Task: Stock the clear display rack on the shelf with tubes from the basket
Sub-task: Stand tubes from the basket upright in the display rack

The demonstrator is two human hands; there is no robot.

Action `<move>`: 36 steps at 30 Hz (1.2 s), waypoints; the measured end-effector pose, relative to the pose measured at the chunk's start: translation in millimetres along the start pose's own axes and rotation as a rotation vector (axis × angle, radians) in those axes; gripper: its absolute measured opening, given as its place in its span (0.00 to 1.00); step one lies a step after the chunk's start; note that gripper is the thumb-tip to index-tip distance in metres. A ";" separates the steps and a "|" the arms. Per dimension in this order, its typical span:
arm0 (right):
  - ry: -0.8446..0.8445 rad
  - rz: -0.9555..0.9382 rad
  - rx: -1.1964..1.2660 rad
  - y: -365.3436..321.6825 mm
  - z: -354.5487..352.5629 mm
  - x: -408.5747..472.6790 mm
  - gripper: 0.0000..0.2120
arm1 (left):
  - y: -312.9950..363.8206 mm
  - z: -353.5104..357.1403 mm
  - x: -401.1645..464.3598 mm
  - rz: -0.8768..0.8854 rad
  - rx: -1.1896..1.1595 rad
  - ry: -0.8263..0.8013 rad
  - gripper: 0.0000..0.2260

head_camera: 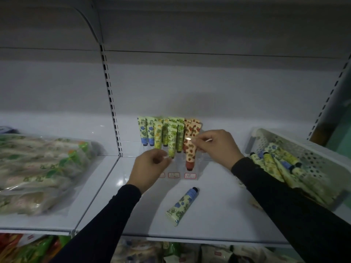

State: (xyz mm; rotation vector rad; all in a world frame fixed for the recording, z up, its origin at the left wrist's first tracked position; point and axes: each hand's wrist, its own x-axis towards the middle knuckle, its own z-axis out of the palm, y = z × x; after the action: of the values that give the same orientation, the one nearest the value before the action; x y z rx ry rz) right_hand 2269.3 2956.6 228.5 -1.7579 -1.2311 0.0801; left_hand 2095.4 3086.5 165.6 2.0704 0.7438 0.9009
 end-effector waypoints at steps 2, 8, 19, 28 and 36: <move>0.092 0.016 0.026 3.7 -3.9 6.9 0.08 | -19.0 -11.2 -1.5 -0.017 0.177 0.136 0.13; 0.196 0.017 -0.011 7.6 0.9 25.4 0.08 | -71.0 -26.5 -5.5 -0.157 0.478 0.009 0.28; 0.128 -0.002 -0.182 16.9 22.8 42.7 0.10 | -96.0 -20.1 -1.9 -0.027 0.627 -0.056 0.31; 0.102 0.020 -0.160 17.2 26.4 45.0 0.11 | -91.7 -19.9 -3.0 -0.029 0.732 -0.104 0.44; 0.086 0.033 -0.164 21.8 26.7 48.9 0.10 | -101.9 -18.7 0.1 -0.010 0.740 -0.102 0.39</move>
State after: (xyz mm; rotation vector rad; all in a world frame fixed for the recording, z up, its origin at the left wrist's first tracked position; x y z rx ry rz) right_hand 2294.3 3010.2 219.6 -1.9035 -1.1739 -0.0789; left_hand 2059.7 3150.3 92.3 2.7161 1.1508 0.5415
